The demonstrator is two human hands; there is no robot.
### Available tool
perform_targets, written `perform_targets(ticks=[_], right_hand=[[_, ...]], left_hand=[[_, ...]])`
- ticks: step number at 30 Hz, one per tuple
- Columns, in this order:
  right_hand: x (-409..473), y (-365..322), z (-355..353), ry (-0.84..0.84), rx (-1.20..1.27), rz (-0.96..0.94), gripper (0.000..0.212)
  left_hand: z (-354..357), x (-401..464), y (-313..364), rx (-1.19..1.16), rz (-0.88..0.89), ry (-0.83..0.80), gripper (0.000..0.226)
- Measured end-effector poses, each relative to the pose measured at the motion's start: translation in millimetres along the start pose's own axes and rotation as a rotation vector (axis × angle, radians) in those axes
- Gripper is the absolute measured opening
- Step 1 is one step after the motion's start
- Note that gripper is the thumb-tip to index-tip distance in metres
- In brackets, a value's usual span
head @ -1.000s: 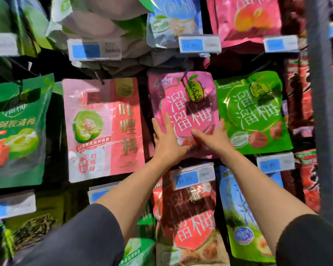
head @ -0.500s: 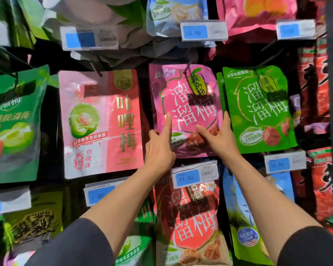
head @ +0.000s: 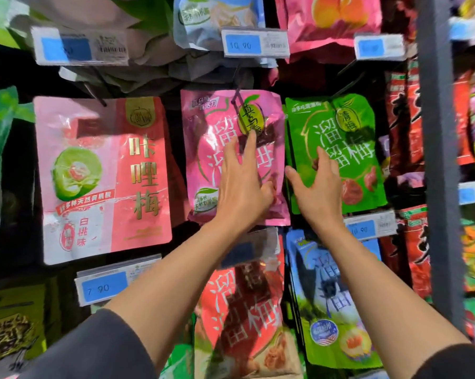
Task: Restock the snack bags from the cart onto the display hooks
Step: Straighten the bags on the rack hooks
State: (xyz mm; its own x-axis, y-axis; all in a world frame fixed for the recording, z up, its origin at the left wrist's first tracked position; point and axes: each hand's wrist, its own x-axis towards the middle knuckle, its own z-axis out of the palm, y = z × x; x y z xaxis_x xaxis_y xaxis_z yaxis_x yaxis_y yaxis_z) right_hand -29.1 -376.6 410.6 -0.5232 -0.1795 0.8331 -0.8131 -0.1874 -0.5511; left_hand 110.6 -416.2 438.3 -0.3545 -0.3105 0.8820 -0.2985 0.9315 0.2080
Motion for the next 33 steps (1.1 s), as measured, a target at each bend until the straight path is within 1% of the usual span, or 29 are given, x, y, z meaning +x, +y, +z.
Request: perform_targets(ticks=[3,5,6,9,11,13,15,17,18,22,28,33], right_hand=[[24,23,-28,0.080,-0.101,0.034,0.076],[40,43,-45,0.089,-0.169,0.088,0.086],[47,53,-51,0.066,-0.203,0.128,0.094],[63,82,-57,-0.084,-0.239,0.288,0.109],[70,93,-56,-0.174,-0.191,0.379,0.119],[79,99,-53,-0.215,-0.165,0.393,0.127],[87,105,-51,-0.248,-0.145,0.382,0.138],[92,113,-47,-0.259,-0.081,0.384,0.154],[95,124,-44,-0.254,-0.049,0.384,0.157],[108,168,-32,-0.295,0.022,0.328,0.148],[95,144,-44,-0.275,0.044,0.289,0.147],[90,137,-44,-0.263,-0.019,0.274,0.148]], left_hand=[[33,14,29,-0.082,0.025,-0.123,0.091],[57,20,42,-0.124,-0.007,-0.225,0.094],[68,23,46,-0.139,-0.051,-0.278,0.095],[99,30,51,-0.163,-0.223,-0.397,0.100],[114,34,48,-0.173,-0.318,-0.437,0.106],[123,37,44,-0.211,-0.380,-0.461,0.109],[125,37,42,-0.233,-0.405,-0.465,0.109],[127,35,40,-0.213,-0.399,-0.442,0.109],[127,35,39,-0.207,-0.395,-0.435,0.109],[128,34,38,-0.185,-0.401,-0.423,0.106],[130,30,40,-0.196,-0.391,-0.457,0.104],[131,25,37,-0.237,-0.396,-0.457,0.100]])
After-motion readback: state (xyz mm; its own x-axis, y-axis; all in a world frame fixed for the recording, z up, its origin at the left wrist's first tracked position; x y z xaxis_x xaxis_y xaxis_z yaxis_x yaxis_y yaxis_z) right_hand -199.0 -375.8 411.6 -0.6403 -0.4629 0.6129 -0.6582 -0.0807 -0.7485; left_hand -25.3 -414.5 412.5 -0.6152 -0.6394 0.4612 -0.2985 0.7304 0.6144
